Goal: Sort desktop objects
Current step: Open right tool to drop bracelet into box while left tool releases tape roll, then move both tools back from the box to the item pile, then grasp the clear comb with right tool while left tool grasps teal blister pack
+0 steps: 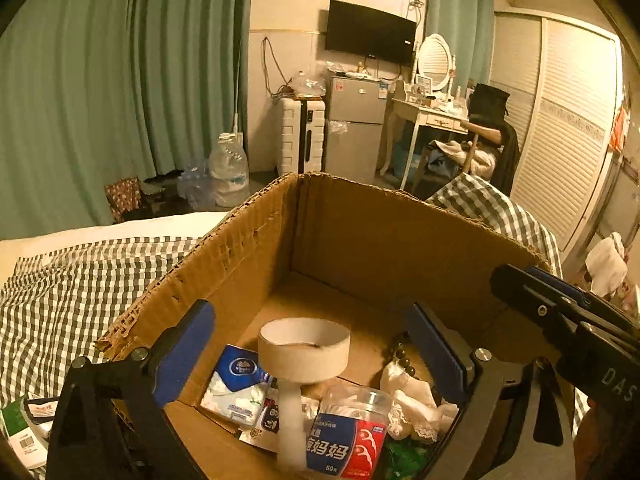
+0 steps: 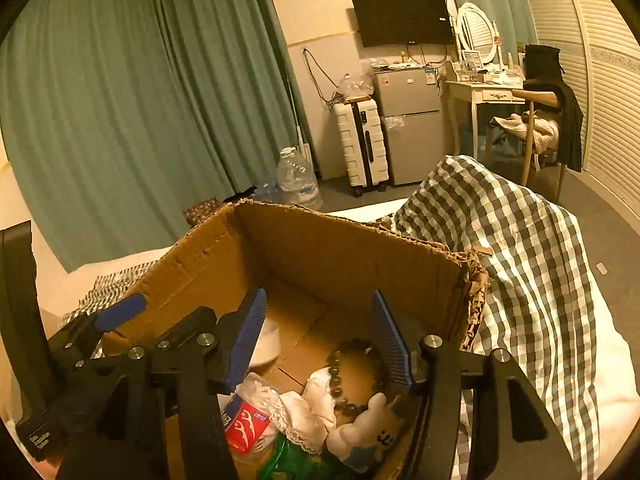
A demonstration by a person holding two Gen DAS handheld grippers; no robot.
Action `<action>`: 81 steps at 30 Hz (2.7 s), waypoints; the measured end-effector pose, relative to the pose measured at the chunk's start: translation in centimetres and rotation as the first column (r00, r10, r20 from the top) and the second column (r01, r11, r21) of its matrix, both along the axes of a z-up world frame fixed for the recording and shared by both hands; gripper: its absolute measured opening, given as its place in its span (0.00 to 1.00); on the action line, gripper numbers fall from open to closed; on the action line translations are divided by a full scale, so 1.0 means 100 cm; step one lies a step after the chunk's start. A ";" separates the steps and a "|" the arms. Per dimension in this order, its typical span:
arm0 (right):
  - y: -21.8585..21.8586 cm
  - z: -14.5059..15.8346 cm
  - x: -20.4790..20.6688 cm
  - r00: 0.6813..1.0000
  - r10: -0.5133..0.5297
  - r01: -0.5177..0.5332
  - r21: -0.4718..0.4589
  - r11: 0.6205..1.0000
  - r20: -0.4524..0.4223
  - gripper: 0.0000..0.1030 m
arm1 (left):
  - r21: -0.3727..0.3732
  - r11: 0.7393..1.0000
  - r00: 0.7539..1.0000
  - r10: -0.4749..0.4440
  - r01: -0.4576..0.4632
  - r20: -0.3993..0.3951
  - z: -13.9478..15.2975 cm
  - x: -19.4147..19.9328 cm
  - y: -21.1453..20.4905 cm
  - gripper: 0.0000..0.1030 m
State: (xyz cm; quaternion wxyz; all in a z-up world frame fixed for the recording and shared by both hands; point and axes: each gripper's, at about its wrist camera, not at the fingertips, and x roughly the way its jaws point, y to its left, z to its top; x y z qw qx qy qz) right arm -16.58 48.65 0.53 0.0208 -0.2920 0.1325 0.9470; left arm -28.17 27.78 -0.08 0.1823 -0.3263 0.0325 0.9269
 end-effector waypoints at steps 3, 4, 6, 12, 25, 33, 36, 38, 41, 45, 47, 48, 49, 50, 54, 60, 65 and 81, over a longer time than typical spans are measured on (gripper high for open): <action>-0.001 0.005 0.006 1.000 0.001 -0.001 -0.004 1.000 -0.011 0.54 | -0.006 1.000 1.000 0.007 -0.007 0.003 0.001 0.006 -0.003 0.96; -0.003 0.007 0.008 1.000 0.001 -0.001 -0.003 1.000 -0.013 0.54 | -0.003 1.000 1.000 0.009 -0.009 0.006 0.002 0.009 -0.006 0.96; -0.007 0.013 0.015 1.000 0.008 -0.008 0.001 1.000 -0.022 0.54 | 0.028 1.000 1.000 -0.007 0.007 0.020 0.005 0.020 -0.012 0.96; -0.020 0.033 0.035 0.999 0.034 -0.034 0.000 0.999 -0.039 0.54 | 0.026 1.000 1.000 0.001 -0.001 -0.010 0.031 0.050 -0.027 0.96; -0.052 0.073 0.101 0.994 0.075 -0.074 0.005 0.997 -0.084 0.54 | 0.051 0.995 0.995 0.085 -0.083 -0.054 0.075 0.128 -0.100 0.96; -0.090 0.072 0.133 0.985 0.142 -0.139 0.038 0.990 -0.098 0.80 | 0.065 0.975 0.975 0.217 -0.214 -0.045 0.075 0.170 -0.183 0.96; -0.103 0.061 0.140 0.982 0.156 -0.156 0.011 0.988 -0.108 0.94 | 0.063 0.966 0.966 0.254 -0.250 -0.058 0.071 0.182 -0.211 0.96; -0.112 0.051 0.144 0.978 0.178 -0.180 -0.009 0.984 -0.105 0.94 | 0.073 0.961 0.960 0.271 -0.267 -0.062 0.066 0.190 -0.233 0.96; -0.127 0.033 0.145 0.976 0.203 -0.203 0.012 0.979 -0.078 0.95 | 0.062 0.949 0.947 0.313 -0.309 -0.074 0.054 0.198 -0.257 0.96; -0.146 0.002 0.144 0.969 0.243 -0.242 0.028 0.970 -0.041 0.95 | 0.025 0.941 0.939 0.339 -0.338 -0.061 0.025 0.203 -0.275 0.96; -0.154 -0.011 0.141 0.967 0.255 -0.254 0.041 0.966 -0.020 0.95 | 0.017 0.937 0.936 0.349 -0.349 -0.043 0.008 0.205 -0.281 0.96; -0.158 -0.018 0.141 0.966 0.257 -0.257 0.053 0.965 -0.008 0.95 | 0.016 0.936 0.936 0.352 -0.352 -0.026 -0.002 0.206 -0.284 0.96; -0.161 -0.023 0.140 0.964 0.264 -0.264 0.058 0.963 0.001 0.94 | 0.018 0.936 0.936 0.351 -0.351 -0.015 -0.009 0.205 -0.286 0.96; -0.164 -0.030 0.139 0.962 0.273 -0.273 0.060 0.960 0.011 0.94 | 0.017 0.937 0.937 0.350 -0.350 0.000 -0.017 0.205 -0.286 0.96; -0.167 -0.050 0.134 0.962 0.272 -0.274 0.074 0.959 0.039 0.94 | 0.001 0.941 0.939 0.338 -0.338 0.067 -0.049 0.203 -0.282 0.96; -0.169 -0.076 0.119 0.960 0.261 -0.268 0.062 0.961 0.101 0.94 | -0.024 0.943 0.933 0.332 -0.332 0.138 -0.087 0.195 -0.272 0.96; -0.172 -0.092 0.107 0.956 0.260 -0.271 0.067 0.960 0.137 0.94 | -0.053 0.937 0.919 0.348 -0.344 0.187 -0.116 0.182 -0.275 0.96; -0.186 -0.120 0.097 0.931 0.277 -0.307 0.100 0.946 0.237 0.94 | -0.101 0.948 0.916 0.319 -0.303 0.242 -0.154 0.150 -0.251 0.96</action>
